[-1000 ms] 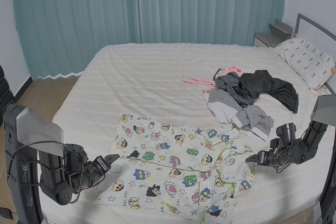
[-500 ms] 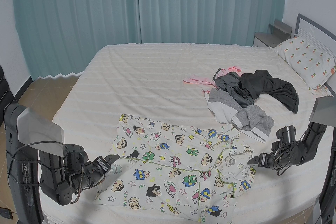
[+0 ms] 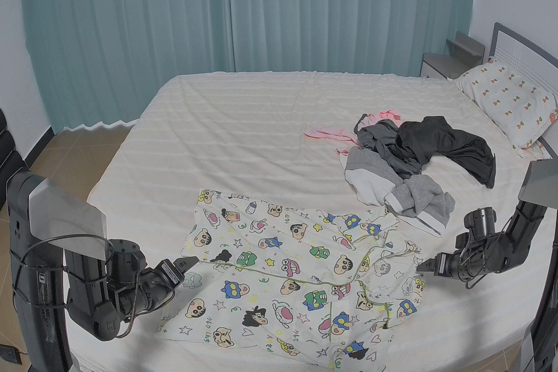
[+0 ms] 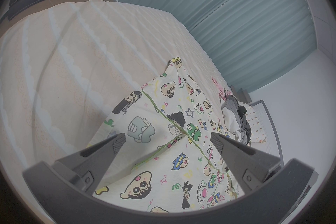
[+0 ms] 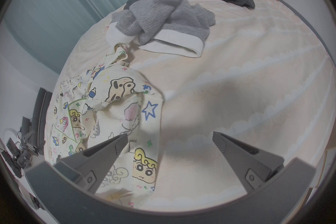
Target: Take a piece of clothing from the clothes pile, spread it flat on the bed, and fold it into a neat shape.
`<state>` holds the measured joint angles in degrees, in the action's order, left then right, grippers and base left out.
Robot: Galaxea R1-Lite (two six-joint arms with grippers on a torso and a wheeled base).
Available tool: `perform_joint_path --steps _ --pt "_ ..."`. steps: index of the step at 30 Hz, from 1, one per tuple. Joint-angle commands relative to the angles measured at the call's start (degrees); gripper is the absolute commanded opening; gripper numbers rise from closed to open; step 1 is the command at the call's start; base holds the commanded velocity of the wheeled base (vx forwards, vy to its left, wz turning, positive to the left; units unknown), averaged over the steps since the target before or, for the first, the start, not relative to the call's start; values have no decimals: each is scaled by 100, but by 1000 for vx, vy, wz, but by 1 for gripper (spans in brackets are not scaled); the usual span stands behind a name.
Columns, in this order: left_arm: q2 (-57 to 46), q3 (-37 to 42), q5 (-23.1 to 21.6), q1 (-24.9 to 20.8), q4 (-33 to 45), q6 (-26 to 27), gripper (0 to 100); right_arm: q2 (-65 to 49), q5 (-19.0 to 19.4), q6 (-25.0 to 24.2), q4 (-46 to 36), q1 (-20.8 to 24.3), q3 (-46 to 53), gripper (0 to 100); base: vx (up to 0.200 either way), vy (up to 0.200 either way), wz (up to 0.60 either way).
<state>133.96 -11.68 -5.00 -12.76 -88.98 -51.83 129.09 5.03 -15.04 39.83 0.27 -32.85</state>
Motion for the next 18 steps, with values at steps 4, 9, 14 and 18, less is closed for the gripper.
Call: perform_joint_path --steps 4,9,14,18 --pt "-2 -1 8 2 -14 -2 100 662 -398 37 -80 650 -547 100 0 0 0" --pt "7 -1 -1 28 -102 -2 100 670 -380 28 -168 764 -643 0 0 0 0" --pt "7 -1 -1 28 -102 -2 100 530 -372 -87 -151 738 -599 0 0 0 0" --pt "7 -1 -1 28 -102 -2 100 257 -372 -315 -159 711 -459 0 0 0 0"
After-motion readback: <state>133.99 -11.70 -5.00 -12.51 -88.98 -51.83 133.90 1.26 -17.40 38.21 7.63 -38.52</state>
